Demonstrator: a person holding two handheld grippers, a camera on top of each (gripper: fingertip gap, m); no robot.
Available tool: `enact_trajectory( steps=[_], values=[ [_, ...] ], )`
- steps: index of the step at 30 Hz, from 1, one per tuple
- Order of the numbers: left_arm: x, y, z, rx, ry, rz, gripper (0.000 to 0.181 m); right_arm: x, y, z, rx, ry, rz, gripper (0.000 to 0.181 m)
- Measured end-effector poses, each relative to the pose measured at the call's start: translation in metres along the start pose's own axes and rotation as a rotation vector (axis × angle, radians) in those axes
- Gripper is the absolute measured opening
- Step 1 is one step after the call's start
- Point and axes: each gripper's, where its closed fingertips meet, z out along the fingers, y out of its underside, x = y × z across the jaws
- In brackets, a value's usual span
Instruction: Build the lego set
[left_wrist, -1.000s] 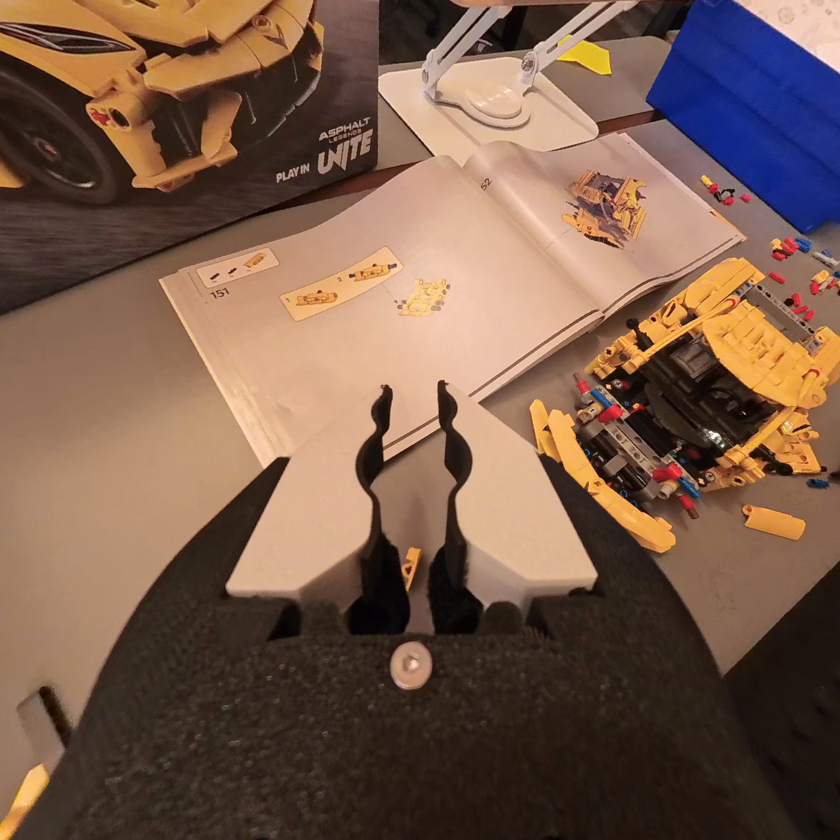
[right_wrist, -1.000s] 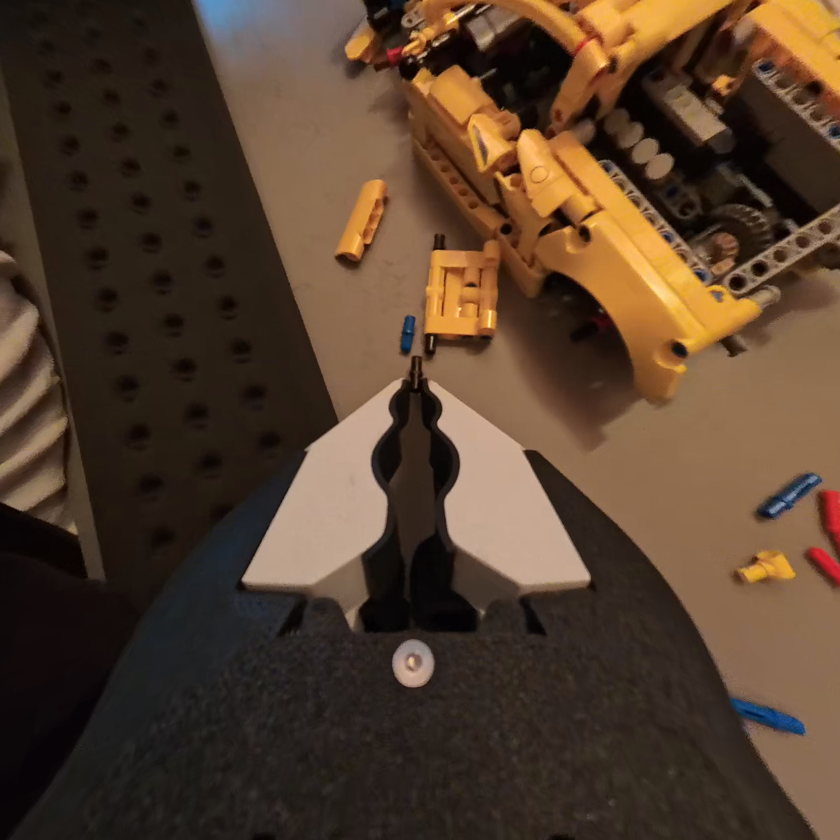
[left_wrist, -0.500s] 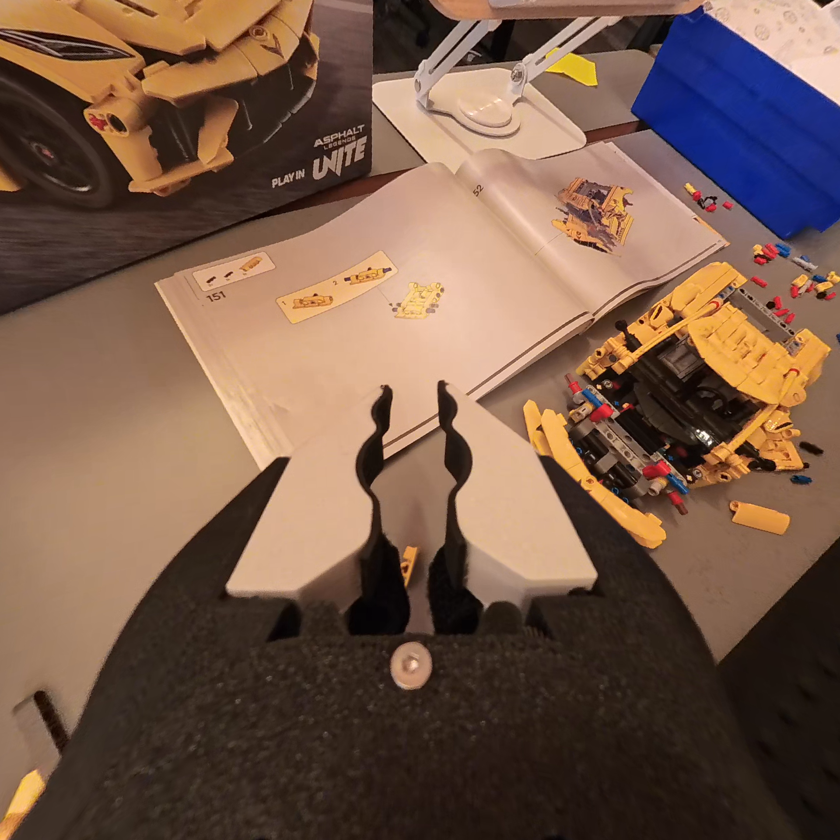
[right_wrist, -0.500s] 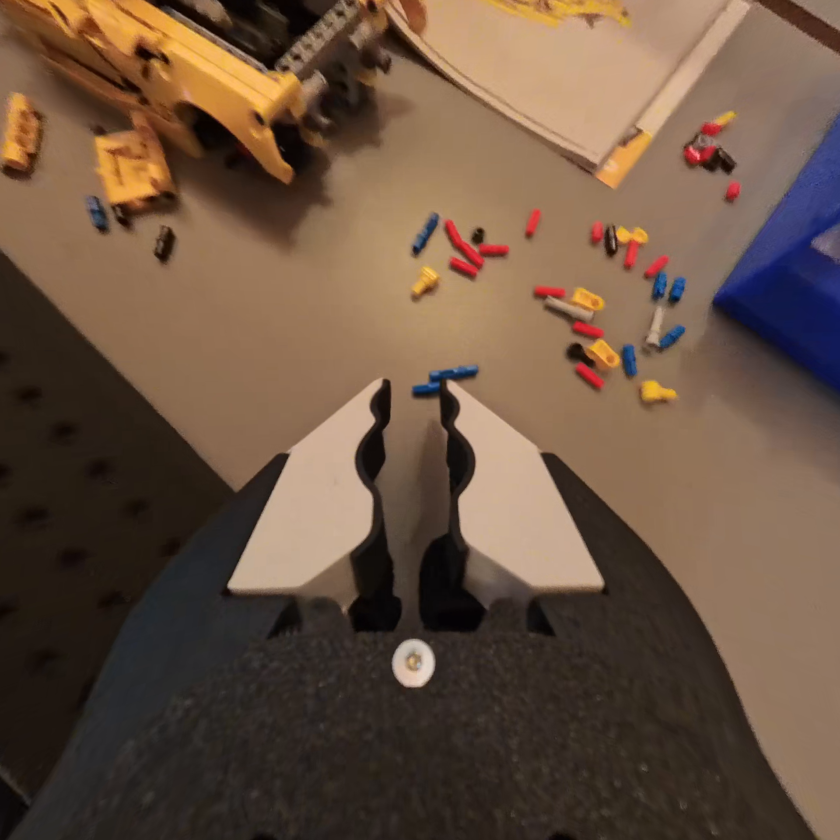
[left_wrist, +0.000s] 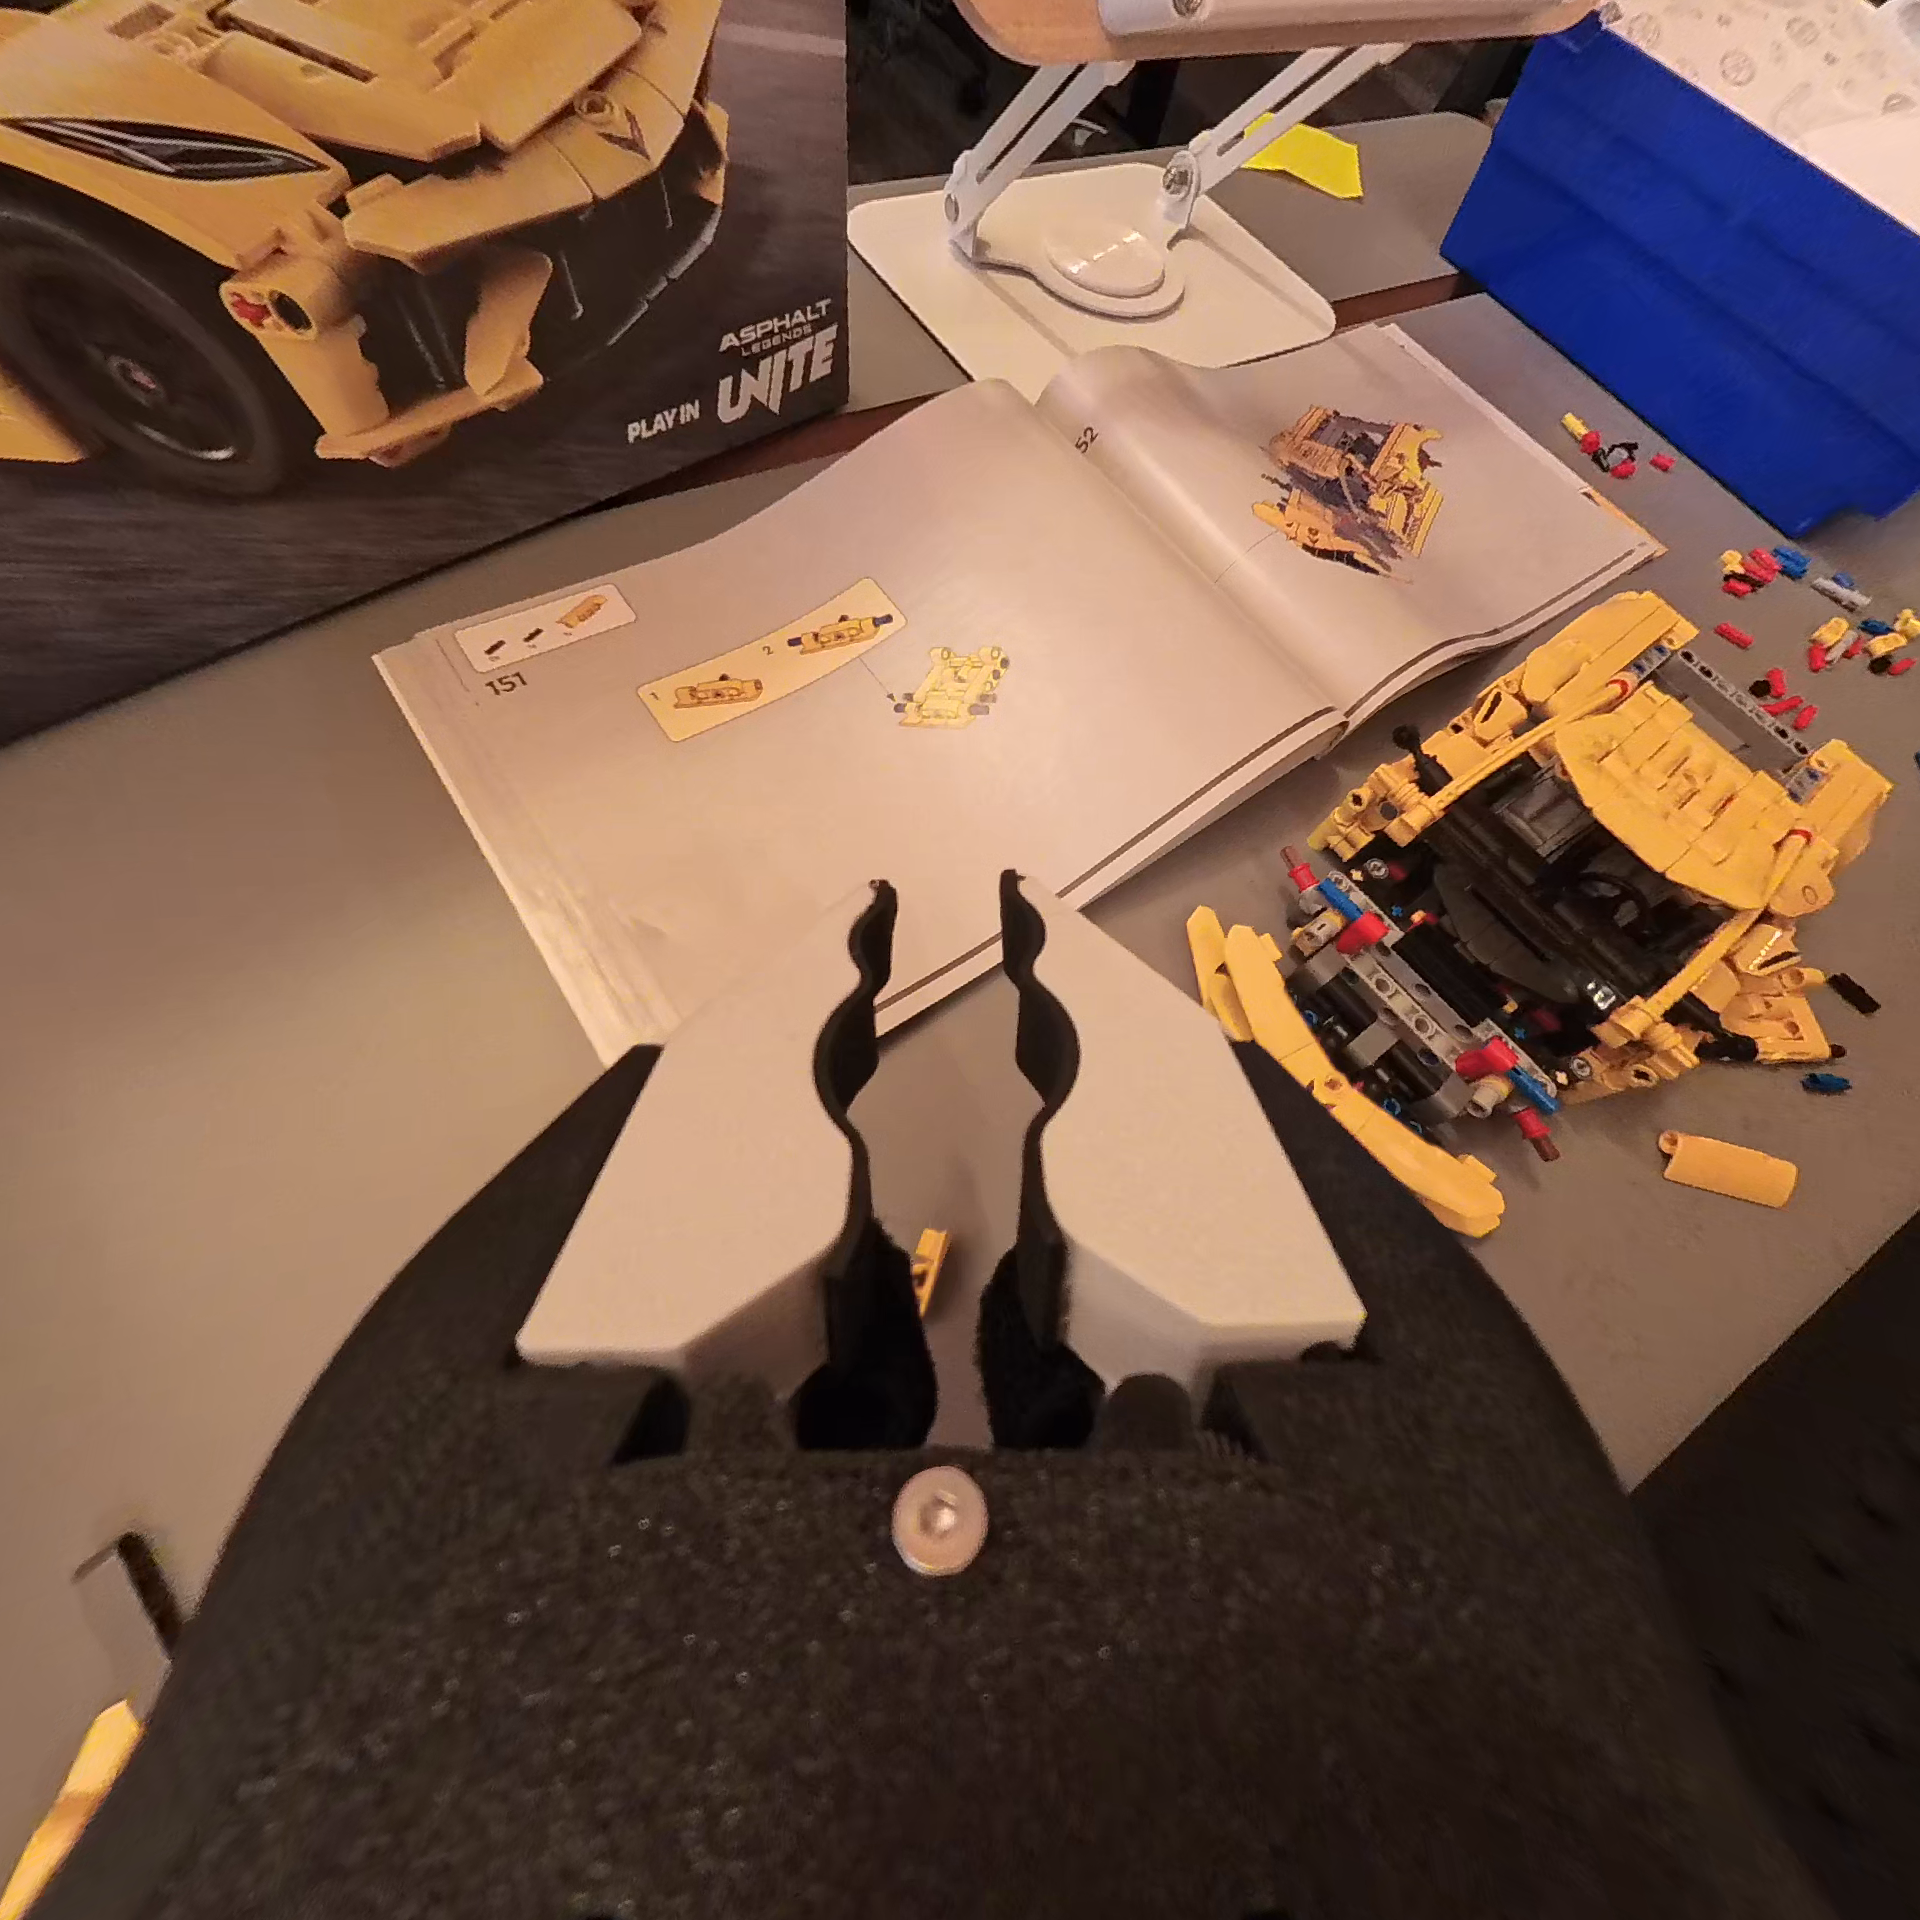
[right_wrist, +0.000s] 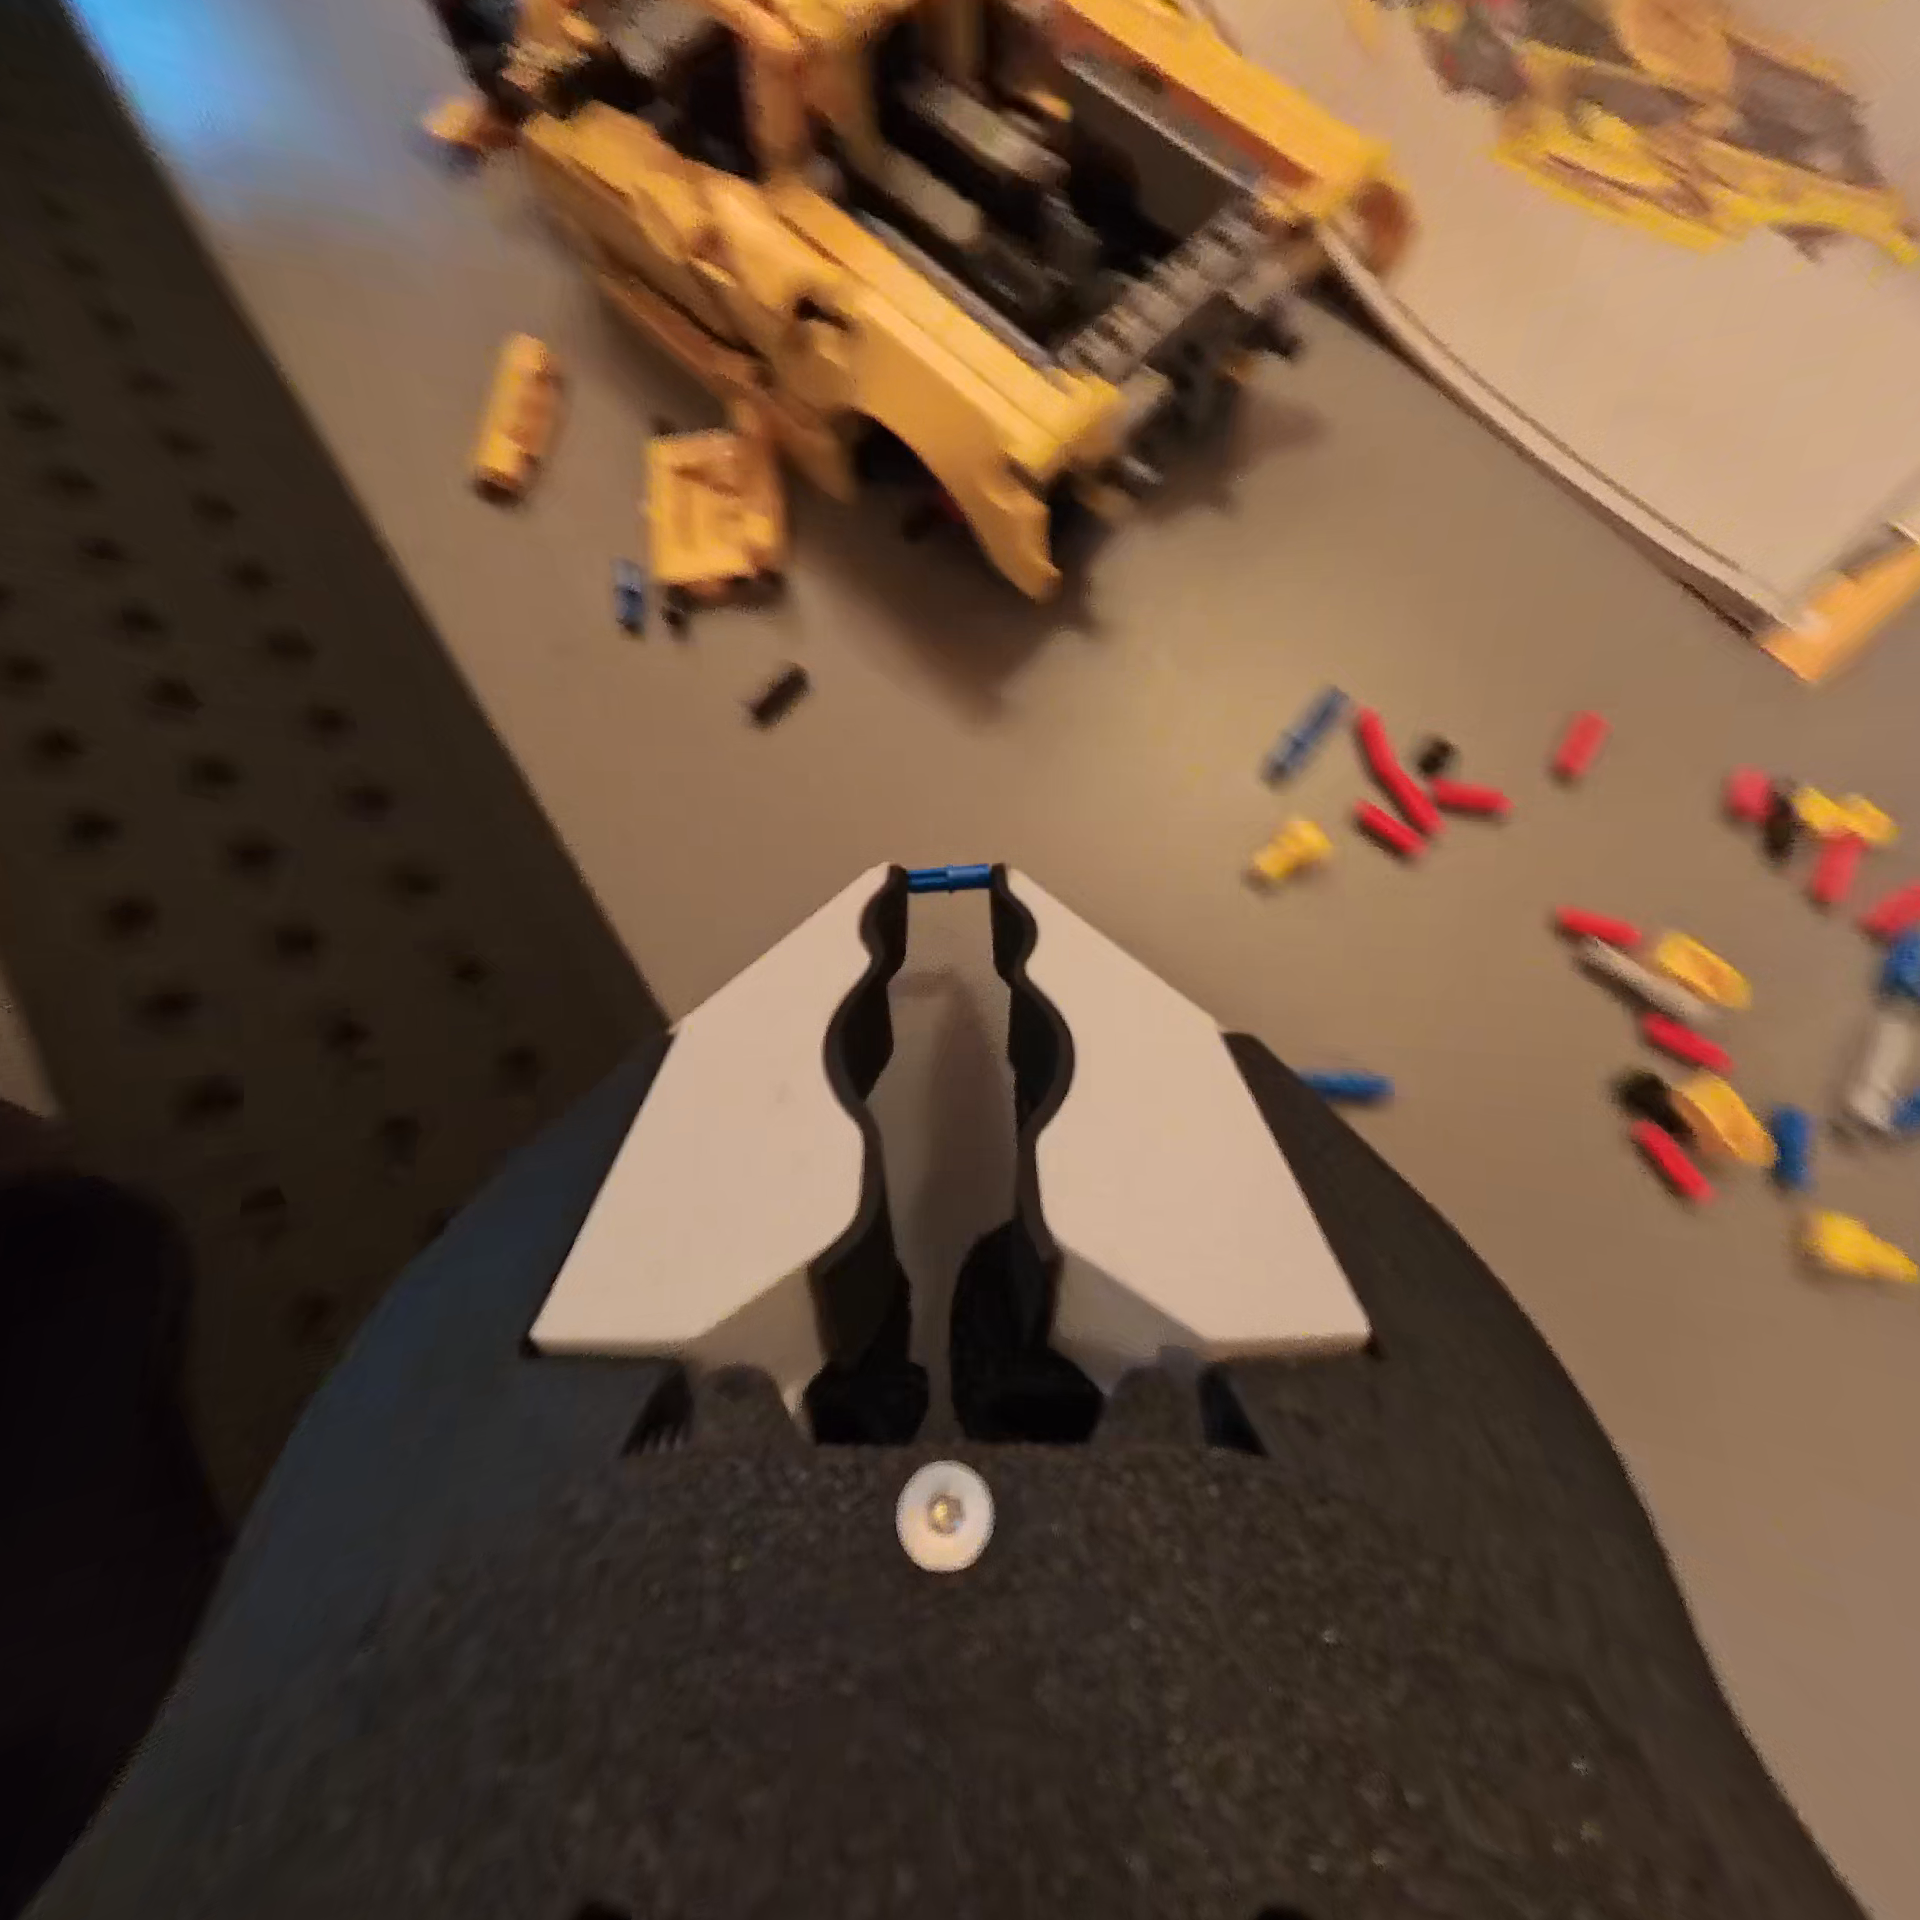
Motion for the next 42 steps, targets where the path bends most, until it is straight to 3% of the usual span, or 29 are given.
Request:
enact_trajectory(
  steps=[5,9,19,26,29,32,37,40,42],
  values=[
    [0.006,0.001,0.003,-0.006,0.014,0.015,0.020,-0.053,-0.022,0.034,-0.006,-0.130,-0.094,0.015],
    [0.004,0.001,0.001,0.003,0.011,0.013,0.020,-0.068,-0.024,0.049,-0.034,-0.152,-0.148,0.015],
    [-0.021,0.011,0.015,0.101,0.032,-0.126,0.019,-0.071,-0.020,0.056,-0.105,-0.186,-0.158,0.015],
    [-0.028,0.018,0.019,0.110,0.011,-0.132,0.019,-0.070,-0.020,0.059,-0.173,-0.253,-0.150,0.015],
    [-0.028,0.016,0.018,0.118,0.011,-0.122,0.019,-0.069,-0.021,0.057,-0.171,-0.265,-0.125,0.023],
    [-0.027,0.014,0.015,0.134,0.025,-0.135,0.019,-0.061,-0.033,0.049,-0.065,-0.264,-0.029,0.024],
    [-0.026,0.019,0.015,0.127,0.084,-0.218,0.019,-0.008,-0.058,0.022,0.295,-0.087,0.307,0.029],
    [-0.029,0.017,0.012,0.147,0.077,-0.230,0.019,0.015,-0.064,0.001,0.419,0.053,0.319,0.022],
    [-0.031,0.019,0.012,0.139,0.067,-0.225,0.019,0.017,-0.061,0.002,0.410,0.078,0.312,0.021]
  ],
)
